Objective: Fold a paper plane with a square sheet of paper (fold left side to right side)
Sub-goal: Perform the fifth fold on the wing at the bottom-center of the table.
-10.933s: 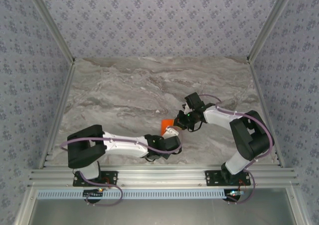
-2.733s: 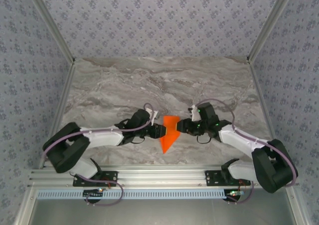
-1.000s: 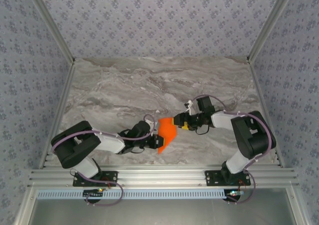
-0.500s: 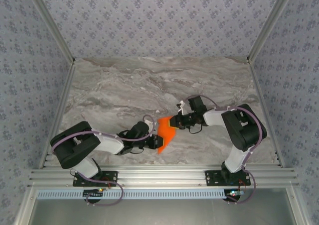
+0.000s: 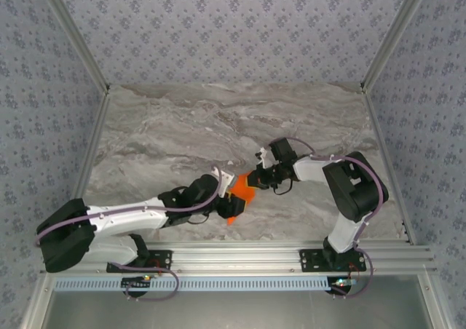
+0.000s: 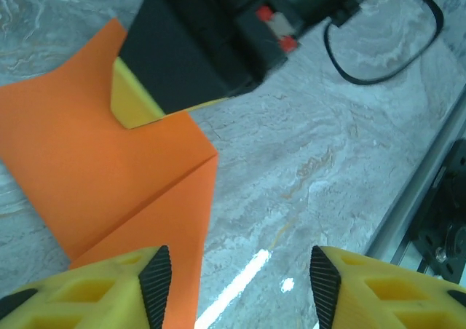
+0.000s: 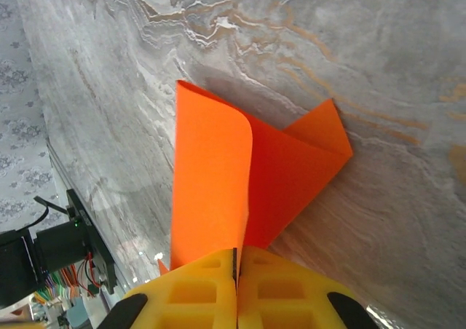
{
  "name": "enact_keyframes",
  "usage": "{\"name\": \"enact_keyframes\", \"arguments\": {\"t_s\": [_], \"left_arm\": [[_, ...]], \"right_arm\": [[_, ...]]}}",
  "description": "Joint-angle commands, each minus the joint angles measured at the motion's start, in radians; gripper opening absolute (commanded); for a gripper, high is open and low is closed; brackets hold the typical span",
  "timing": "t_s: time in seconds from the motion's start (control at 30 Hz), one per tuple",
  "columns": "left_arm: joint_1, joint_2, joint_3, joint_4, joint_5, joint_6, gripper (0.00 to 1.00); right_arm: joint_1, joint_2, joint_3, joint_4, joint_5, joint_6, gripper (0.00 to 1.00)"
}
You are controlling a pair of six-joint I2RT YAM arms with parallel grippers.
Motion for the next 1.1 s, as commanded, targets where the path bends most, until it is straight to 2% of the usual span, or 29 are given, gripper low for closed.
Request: {"name": "enact_keyframes", "arguments": {"t_s": [0.0, 0.27, 0.5, 0.63, 0.77, 1.07], "left_arm": [[-0.059, 0.028, 0.060, -0.216, -0.162, 0.067, 0.57], [-0.196, 0.296, 0.299, -0.418, -0.413, 0.061, 0.61], [-0.248, 0.496, 0.479, -0.595, -0.567, 0.010, 0.62], [-0.272, 0.586, 0.557, -0.697, -0.641, -0.021, 0.59], [-0.287, 0.641, 0.600, -0.744, -0.676, -0.034, 0.53], [-0.292, 0.656, 0.604, -0.756, -0.685, -0.047, 0.35]], "right_arm": [[0.010, 0.007, 0.030, -0.054, 0.016, 0.003, 0.03], [0.020, 0.005, 0.053, -0.091, 0.019, 0.003, 0.03], [0.027, 0.001, 0.064, -0.104, 0.019, 0.004, 0.03], [0.028, -0.001, 0.065, -0.107, 0.018, 0.003, 0.03], [0.028, 0.001, 0.066, -0.108, 0.019, 0.002, 0.03], [0.030, 0.005, 0.067, -0.109, 0.020, 0.000, 0.03]]}}
